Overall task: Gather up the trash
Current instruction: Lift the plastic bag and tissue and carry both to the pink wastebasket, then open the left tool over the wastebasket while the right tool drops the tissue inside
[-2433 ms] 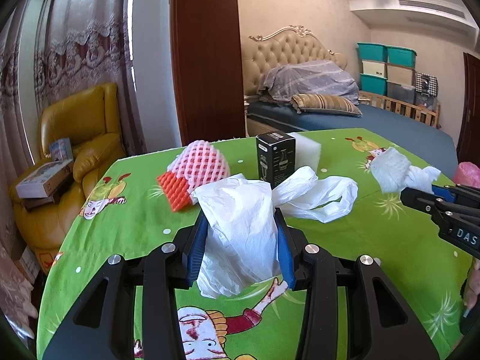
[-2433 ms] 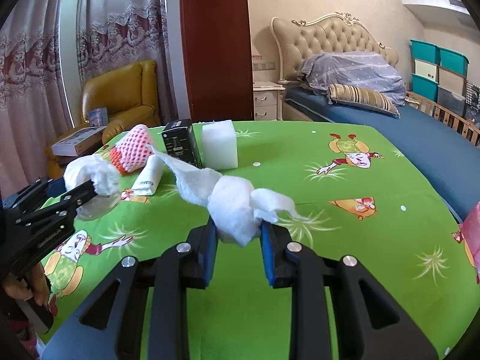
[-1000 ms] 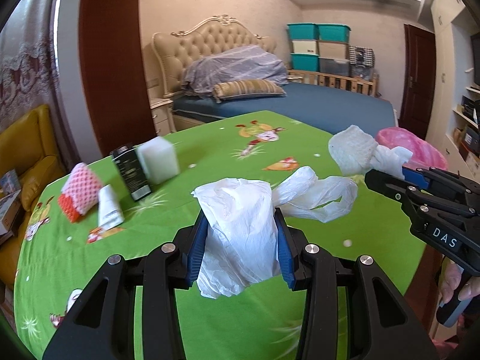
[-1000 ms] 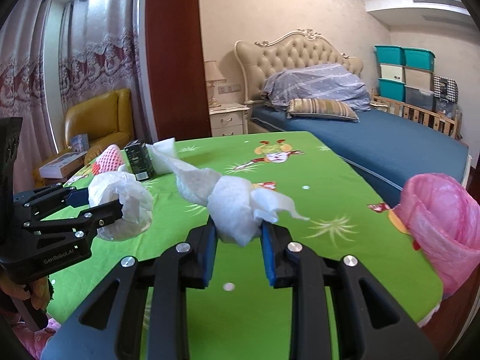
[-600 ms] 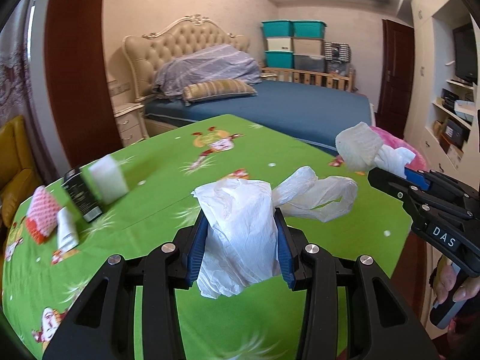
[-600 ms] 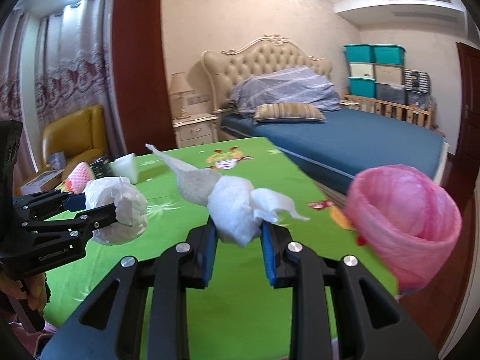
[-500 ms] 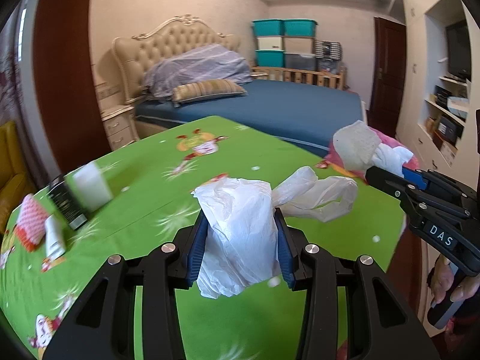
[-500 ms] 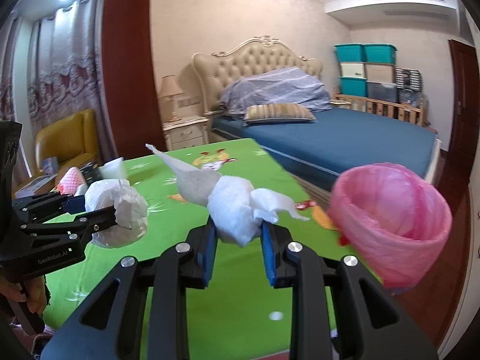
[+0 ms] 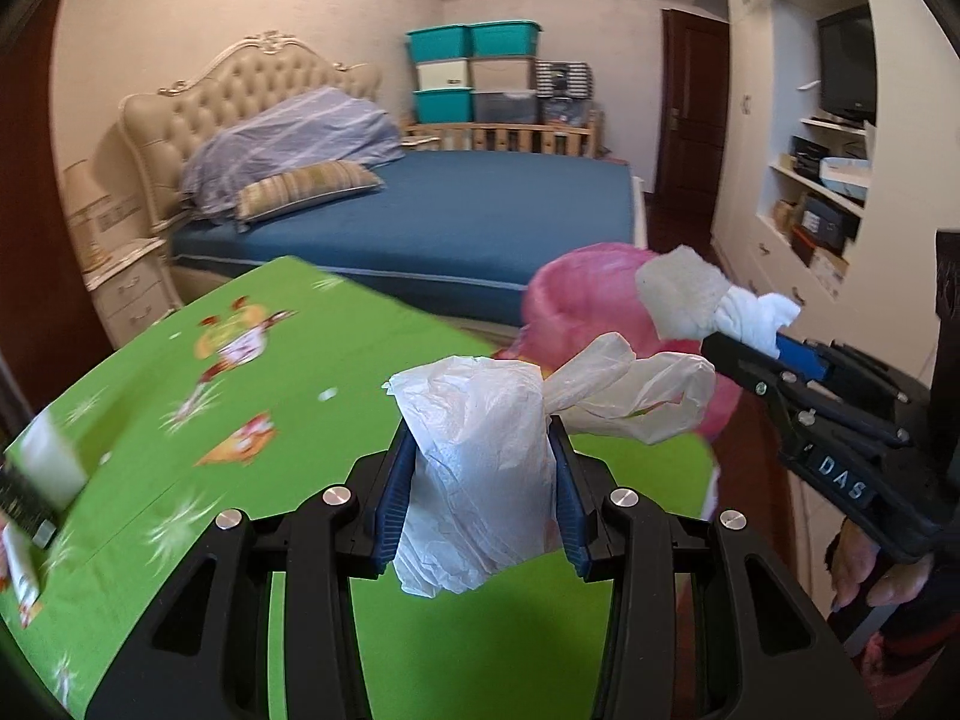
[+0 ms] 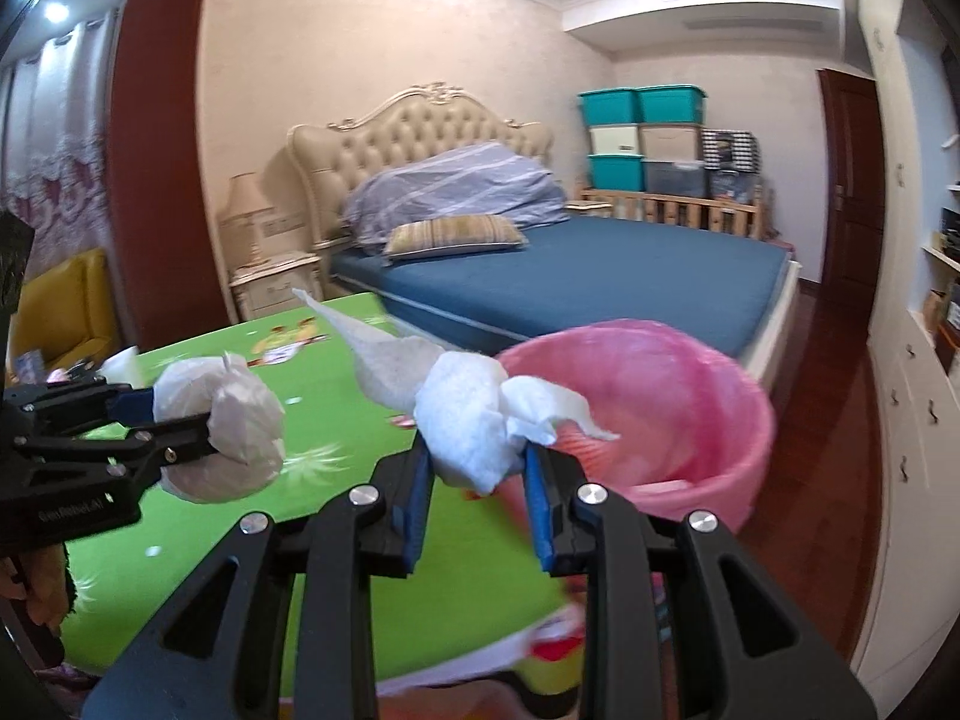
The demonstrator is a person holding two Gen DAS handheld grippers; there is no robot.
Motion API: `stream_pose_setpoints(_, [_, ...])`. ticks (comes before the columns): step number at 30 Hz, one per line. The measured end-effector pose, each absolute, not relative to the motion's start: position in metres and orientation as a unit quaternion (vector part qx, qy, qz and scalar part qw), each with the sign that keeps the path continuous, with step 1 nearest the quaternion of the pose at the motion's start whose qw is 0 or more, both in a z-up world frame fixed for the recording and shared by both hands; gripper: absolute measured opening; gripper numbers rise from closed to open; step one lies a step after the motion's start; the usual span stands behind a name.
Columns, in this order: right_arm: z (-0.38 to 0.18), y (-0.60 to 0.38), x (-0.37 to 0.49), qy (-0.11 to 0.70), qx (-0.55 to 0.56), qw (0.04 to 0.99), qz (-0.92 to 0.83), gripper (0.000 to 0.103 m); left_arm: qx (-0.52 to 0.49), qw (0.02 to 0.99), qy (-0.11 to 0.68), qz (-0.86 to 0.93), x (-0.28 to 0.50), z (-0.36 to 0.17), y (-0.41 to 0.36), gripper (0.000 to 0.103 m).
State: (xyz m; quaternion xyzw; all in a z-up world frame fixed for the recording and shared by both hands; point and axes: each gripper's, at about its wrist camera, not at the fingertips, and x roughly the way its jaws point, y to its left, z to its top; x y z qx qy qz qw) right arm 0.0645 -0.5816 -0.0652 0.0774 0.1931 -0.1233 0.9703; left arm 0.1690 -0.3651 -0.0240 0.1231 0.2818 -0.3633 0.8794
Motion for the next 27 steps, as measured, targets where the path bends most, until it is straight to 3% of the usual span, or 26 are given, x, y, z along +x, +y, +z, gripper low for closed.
stream_pose_setpoints(22, [-0.082,-0.721,0.111,0.204,0.104,0.954,-0.194,0.031,0.056,0.845,0.324,-0.422,0.238,-0.026,-0.522,0.041])
stream_pose_setpoints(23, [-0.083,-0.724,0.115,0.205,0.102,0.954,-0.192,0.032,0.051,0.843,0.324,-0.427,0.241,-0.024,-0.528,0.046])
stream_pose_setpoints(27, [-0.095,-0.727,0.132,0.220,0.084,0.954,-0.187,0.053,0.042,0.838,0.308,-0.449,0.244,-0.014,-0.541,0.063])
